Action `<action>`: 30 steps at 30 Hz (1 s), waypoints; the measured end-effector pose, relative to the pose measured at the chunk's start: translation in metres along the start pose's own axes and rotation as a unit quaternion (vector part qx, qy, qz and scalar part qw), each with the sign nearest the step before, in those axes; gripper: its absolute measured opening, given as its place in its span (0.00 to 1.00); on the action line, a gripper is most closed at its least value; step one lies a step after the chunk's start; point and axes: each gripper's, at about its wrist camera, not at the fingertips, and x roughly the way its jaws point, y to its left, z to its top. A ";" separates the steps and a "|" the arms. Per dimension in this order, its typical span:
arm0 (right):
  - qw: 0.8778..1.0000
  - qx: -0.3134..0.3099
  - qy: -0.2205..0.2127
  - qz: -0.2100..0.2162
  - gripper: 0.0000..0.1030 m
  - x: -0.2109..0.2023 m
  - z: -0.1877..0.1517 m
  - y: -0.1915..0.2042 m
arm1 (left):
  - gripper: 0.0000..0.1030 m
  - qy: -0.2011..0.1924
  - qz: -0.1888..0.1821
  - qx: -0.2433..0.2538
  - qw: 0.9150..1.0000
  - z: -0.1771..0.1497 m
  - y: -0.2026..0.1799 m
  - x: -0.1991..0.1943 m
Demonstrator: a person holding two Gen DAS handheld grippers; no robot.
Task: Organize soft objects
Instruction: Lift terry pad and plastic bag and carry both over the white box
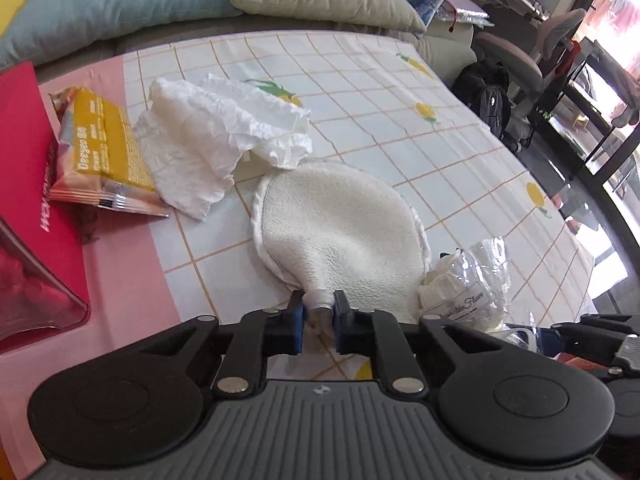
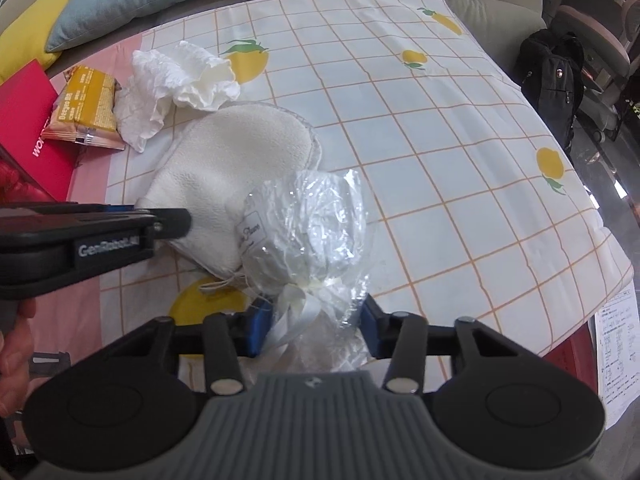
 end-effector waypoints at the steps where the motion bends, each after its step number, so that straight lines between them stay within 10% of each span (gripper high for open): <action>1: 1.000 0.004 0.000 0.002 0.37 -0.001 0.000 -0.001 | 0.14 -0.007 -0.001 0.001 1.000 0.000 0.000 -0.006; 30: 0.991 -0.023 -0.109 0.069 0.33 -0.107 -0.016 0.055 | 0.12 -0.215 0.044 0.053 0.974 -0.045 0.009 -0.209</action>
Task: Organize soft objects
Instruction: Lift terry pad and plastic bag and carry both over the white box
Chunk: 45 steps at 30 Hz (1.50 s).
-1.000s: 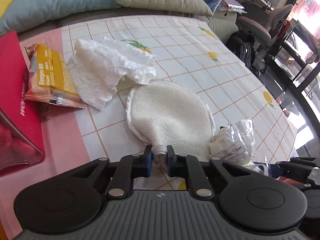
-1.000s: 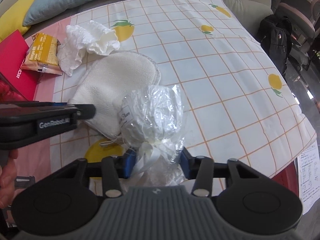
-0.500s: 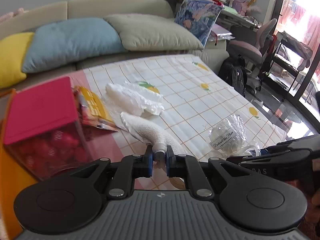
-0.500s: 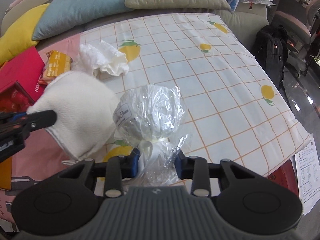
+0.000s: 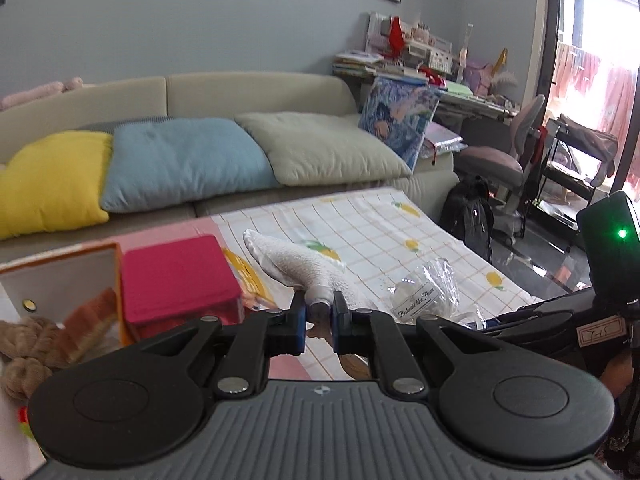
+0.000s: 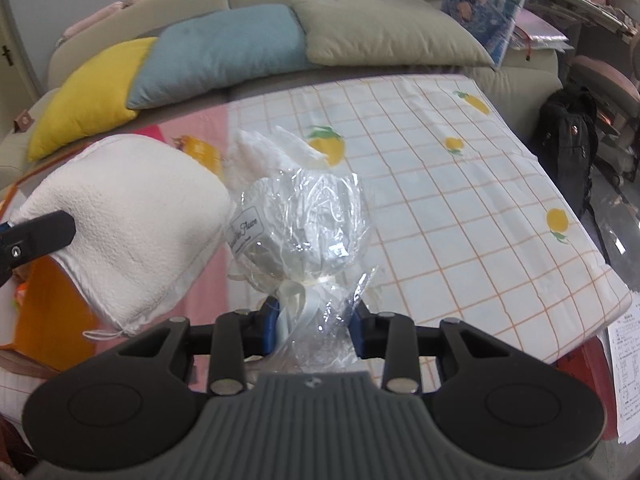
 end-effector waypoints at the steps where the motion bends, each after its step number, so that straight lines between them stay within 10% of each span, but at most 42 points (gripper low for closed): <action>1: 1.000 -0.004 -0.004 0.004 0.33 -0.004 0.001 0.004 | 0.12 -0.005 0.002 0.002 1.000 0.001 0.002 -0.006; 20: 0.989 -0.031 -0.036 0.143 0.33 -0.032 0.041 0.110 | 0.12 -0.056 0.113 0.017 0.992 0.009 0.079 -0.079; 34: 0.972 -0.059 -0.022 0.224 0.33 -0.019 0.074 0.197 | 0.12 -0.024 0.215 0.069 0.974 0.004 0.150 -0.091; 45: 0.969 -0.104 0.042 0.219 0.33 0.038 0.077 0.254 | 0.12 0.048 0.209 0.058 0.975 -0.021 0.180 -0.064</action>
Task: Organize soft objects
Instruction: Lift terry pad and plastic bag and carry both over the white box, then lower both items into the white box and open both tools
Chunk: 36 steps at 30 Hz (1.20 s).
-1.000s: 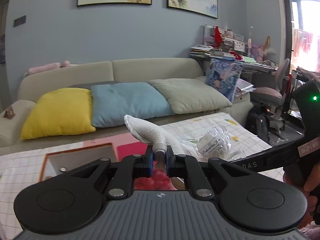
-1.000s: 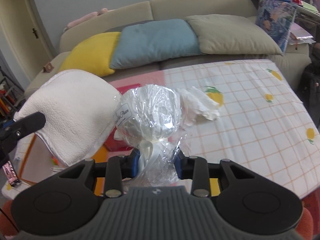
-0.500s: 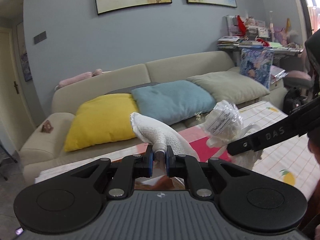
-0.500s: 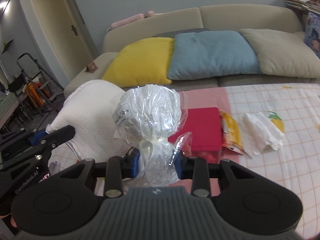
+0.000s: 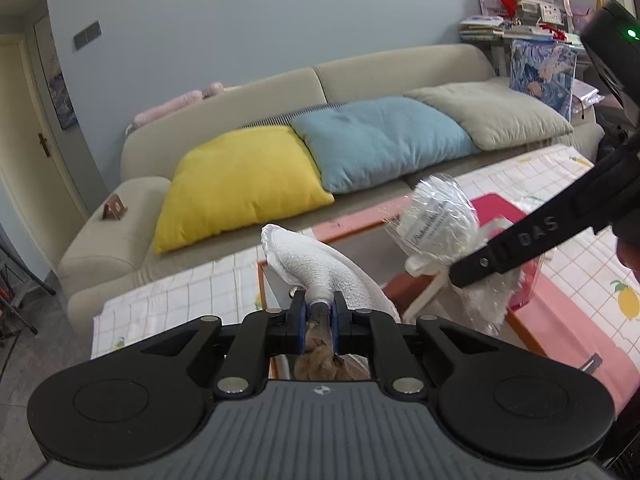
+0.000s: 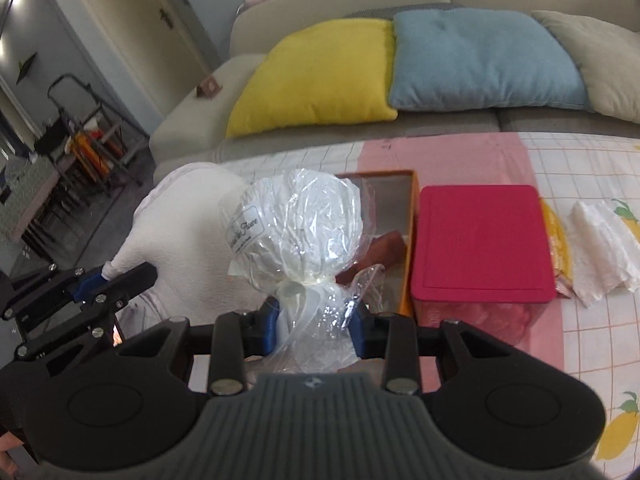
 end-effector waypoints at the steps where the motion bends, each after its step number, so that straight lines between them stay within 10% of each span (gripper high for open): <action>1: 1.000 -0.012 -0.001 -0.013 0.33 0.006 0.001 0.002 | 0.12 0.006 -0.002 -0.001 1.000 -0.002 -0.001 0.004; 21: 0.987 -0.031 0.139 -0.072 0.33 0.110 0.009 0.010 | 0.13 0.058 -0.004 -0.027 0.998 -0.015 0.016 0.034; 36: 0.986 -0.100 0.097 -0.092 0.51 0.067 0.001 0.016 | 0.13 0.090 -0.050 0.030 0.994 -0.018 -0.008 0.035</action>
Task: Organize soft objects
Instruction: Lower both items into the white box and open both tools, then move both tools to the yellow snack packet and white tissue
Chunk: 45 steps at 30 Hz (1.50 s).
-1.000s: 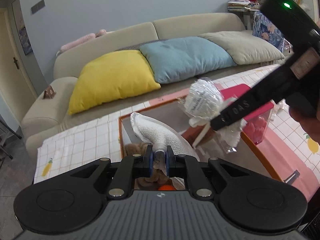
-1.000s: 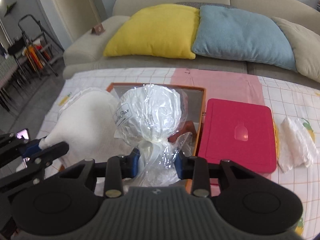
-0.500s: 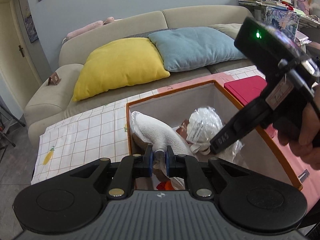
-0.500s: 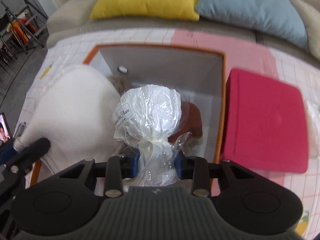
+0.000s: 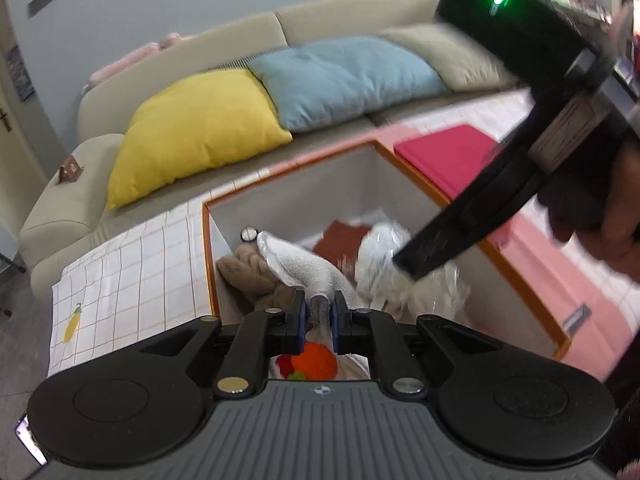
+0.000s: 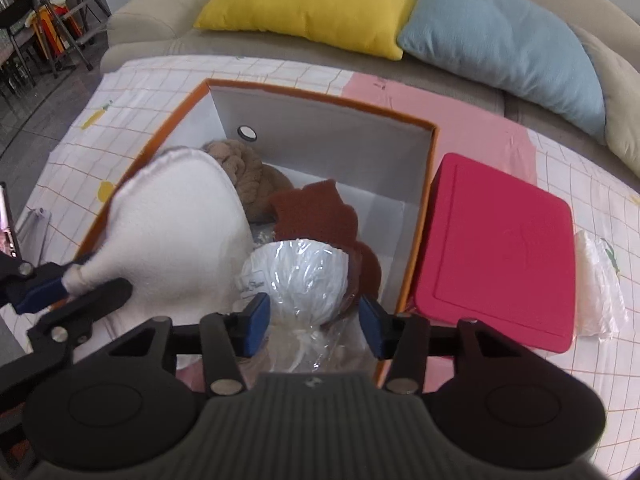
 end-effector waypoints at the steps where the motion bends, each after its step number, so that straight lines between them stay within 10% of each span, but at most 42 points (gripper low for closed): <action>1: 1.000 0.004 -0.007 0.004 0.52 -0.005 -0.002 -0.002 | 0.13 0.013 0.008 0.011 1.000 -0.001 -0.002 0.002; 9: 0.998 0.040 -0.027 0.047 0.53 -0.031 -0.032 -0.012 | 0.17 0.089 0.019 0.069 0.993 -0.012 -0.006 0.005; 17: 0.997 0.054 -0.039 0.047 0.53 -0.043 -0.045 -0.018 | 0.55 0.058 0.022 0.056 0.996 -0.002 -0.005 -0.014; 22: 0.995 0.069 -0.050 0.047 0.53 -0.052 -0.049 -0.028 | 0.54 0.031 0.010 0.008 0.999 0.015 0.003 -0.007; 28: 0.994 0.081 -0.053 0.053 0.53 -0.058 -0.059 -0.035 | 0.27 0.088 -0.003 -0.025 0.996 0.016 0.002 0.039; 38: 0.989 0.134 -0.034 0.047 0.53 -0.052 -0.079 -0.059 | 0.22 0.194 -0.004 -0.104 0.975 -0.009 0.010 0.094; 45: 0.987 0.154 -0.028 0.044 0.53 -0.052 -0.089 -0.075 | 0.22 0.169 -0.001 -0.132 0.977 -0.011 0.016 0.076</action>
